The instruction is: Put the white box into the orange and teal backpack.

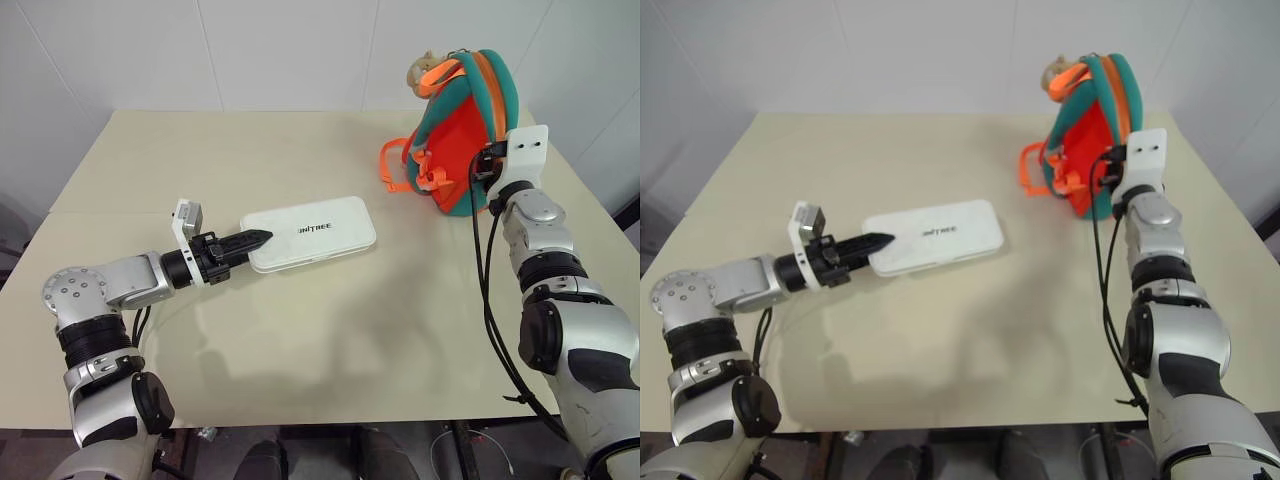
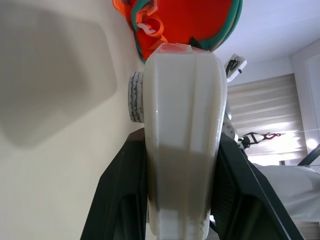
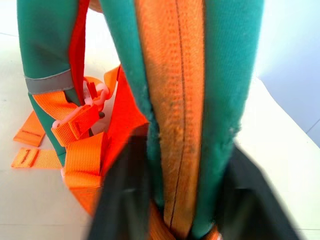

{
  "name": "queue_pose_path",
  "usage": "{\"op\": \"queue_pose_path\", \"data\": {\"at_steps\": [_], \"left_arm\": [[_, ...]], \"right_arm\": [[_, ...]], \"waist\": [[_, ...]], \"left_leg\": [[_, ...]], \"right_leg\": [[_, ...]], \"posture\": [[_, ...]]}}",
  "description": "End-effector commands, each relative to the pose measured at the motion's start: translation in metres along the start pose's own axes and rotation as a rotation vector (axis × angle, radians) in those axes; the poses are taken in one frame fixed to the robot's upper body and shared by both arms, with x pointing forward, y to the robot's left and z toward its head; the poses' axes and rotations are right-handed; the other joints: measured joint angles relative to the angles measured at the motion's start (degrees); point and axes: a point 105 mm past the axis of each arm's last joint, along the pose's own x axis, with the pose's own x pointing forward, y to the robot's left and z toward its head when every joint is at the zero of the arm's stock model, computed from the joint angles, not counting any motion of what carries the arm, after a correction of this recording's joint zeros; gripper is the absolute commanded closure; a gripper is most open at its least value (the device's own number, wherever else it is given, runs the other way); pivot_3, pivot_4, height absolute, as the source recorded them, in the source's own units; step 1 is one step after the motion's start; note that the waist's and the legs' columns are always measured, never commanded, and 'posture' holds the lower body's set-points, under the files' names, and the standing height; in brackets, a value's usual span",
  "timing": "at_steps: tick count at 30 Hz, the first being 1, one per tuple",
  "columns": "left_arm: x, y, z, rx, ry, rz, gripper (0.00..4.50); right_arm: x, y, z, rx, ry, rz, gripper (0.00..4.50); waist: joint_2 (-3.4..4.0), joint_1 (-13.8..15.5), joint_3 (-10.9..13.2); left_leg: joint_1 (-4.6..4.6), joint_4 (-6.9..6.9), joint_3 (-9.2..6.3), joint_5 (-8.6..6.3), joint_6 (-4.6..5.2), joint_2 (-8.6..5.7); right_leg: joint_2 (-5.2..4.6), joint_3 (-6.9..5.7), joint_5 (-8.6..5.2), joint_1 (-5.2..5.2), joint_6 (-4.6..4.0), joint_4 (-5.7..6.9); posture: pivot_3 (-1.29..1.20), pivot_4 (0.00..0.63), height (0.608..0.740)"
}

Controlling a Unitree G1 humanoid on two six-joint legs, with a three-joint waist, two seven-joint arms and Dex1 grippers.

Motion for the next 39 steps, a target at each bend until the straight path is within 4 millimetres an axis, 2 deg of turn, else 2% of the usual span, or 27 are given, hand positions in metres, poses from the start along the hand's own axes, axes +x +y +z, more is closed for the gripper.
{"op": "queue_pose_path", "data": {"at_steps": [1, 2, 12, 19, 25, 34, 39], "left_arm": [[-0.003, -0.013, 0.004, 0.038, -0.027, -0.054, 3.26], [-0.003, -0.013, 0.004, 0.037, -0.028, -0.054, 3.26], [-0.001, -0.013, 0.004, 0.033, -0.022, -0.049, 3.26], [0.002, -0.012, 0.003, 0.026, -0.015, -0.051, 3.26], [0.003, -0.012, 0.003, 0.021, -0.011, -0.054, 3.26], [0.003, -0.012, 0.006, 0.019, -0.006, -0.051, 3.26], [0.002, -0.011, 0.006, 0.018, 0.0, -0.048, 3.26]], "right_arm": [[0.003, -0.002, 0.021, -0.002, -0.063, -0.011, 3.97], [0.003, -0.002, 0.022, -0.007, -0.065, -0.008, 4.08], [0.004, 0.006, 0.033, -0.007, -0.103, 0.05, 4.08], [-0.001, -0.001, 0.032, -0.02, -0.111, 0.047, 4.08], [-0.008, -0.005, 0.039, -0.02, -0.136, 0.053, 4.08], [-0.042, 0.004, 0.059, -0.009, -0.158, 0.128, 4.08], [-0.075, 0.022, 0.066, 0.022, -0.139, 0.25, 4.08]], "waist": [[0.0, 0.02, 0.0], [0.0, 0.02, 0.0], [0.0, -0.17, 0.0], [0.0, -0.16, 0.0], [0.0, -0.07, 0.0], [0.01, 0.28, 0.0], [0.01, 0.39, 0.0]], "left_leg": [[0.0, 0.0, 0.0, 0.0, 0.0, 0.0], [0.0, 0.01, 0.01, 0.0, 0.0, 0.0], [0.0, 0.0, 0.06, -0.01, -0.01, 0.0], [-0.03, -0.03, 0.08, -0.02, -0.03, 0.0], [-0.05, -0.05, 0.1, -0.04, -0.06, 0.01], [-0.13, -0.04, 0.1, -0.05, -0.07, 0.01], [-0.14, -0.06, 0.09, -0.06, -0.06, 0.03]], "right_leg": [[0.0, 0.0, 0.0, 0.0, 0.0, 0.0], [-0.01, 0.01, 0.01, 0.0, 0.01, -0.01], [0.01, 0.06, 0.02, 0.0, 0.04, -0.04], [0.01, 0.09, 0.03, -0.05, 0.05, -0.08], [0.01, 0.09, 0.03, -0.08, 0.05, -0.09], [0.0, 0.1, 0.03, -0.2, 0.06, -0.06], [0.03, 0.12, 0.03, -0.25, 0.05, -0.03]], "posture": [[0.0, 0.15, 0.74], [0.0, 0.15, 0.74], [0.0, 0.15, 0.74], [0.0, 0.15, 0.74], [0.0, 0.15, 0.74], [0.0, 0.15, 0.74], [0.0, 0.15, 0.74]]}}
